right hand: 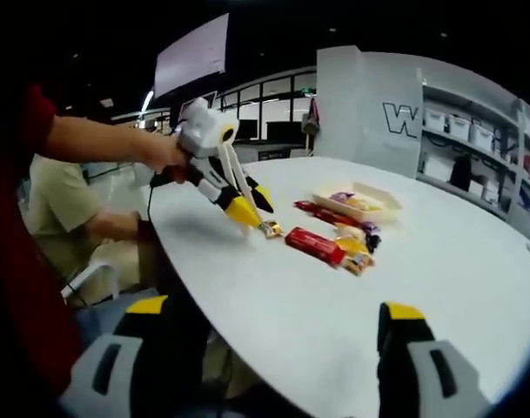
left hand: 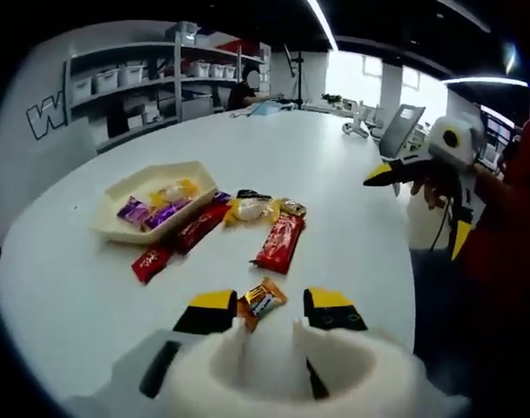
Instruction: Place the target food into the container with the food tongs after gripping and lifting it, then release it inside without dropping or visibly crushing the food.
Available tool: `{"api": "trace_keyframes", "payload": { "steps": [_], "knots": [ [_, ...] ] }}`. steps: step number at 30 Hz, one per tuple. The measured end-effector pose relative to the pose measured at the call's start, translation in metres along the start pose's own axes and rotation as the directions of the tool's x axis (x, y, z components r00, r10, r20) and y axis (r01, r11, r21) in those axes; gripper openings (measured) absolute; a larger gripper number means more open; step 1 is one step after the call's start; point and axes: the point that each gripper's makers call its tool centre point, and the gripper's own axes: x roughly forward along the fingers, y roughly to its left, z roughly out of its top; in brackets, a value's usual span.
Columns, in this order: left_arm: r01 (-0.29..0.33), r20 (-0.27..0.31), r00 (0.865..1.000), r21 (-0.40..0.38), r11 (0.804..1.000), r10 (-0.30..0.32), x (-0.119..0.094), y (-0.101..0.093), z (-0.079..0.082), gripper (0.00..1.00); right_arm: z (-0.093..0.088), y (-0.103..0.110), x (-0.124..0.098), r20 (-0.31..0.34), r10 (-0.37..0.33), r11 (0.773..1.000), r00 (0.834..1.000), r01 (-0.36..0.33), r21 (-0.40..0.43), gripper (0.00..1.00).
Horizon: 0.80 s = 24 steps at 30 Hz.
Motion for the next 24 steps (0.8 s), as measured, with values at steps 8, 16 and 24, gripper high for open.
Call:
{"api": "trace_keyframes", "payload": {
  "steps": [8,16,24],
  "knots": [
    [0.03,0.007,1.0,0.012,0.999,-0.03,-0.004,-0.012,0.001,0.29,-0.003,0.006,0.006,-0.022,0.018,1.0,1.0,-0.018,-0.018,0.98],
    [-0.014,0.056,0.998,0.113,0.993,0.007,-0.008,0.003,0.01,0.29,-0.005,0.004,0.003,-0.025,0.008,1.0,1.0,-0.008,-0.009,0.98],
    [0.001,0.051,0.999,0.1,0.995,-0.006,0.005,0.012,0.014,0.3,-0.01,-0.001,0.002,-0.03,-0.001,1.0,1.0,0.001,0.007,0.98]
  ]
}}
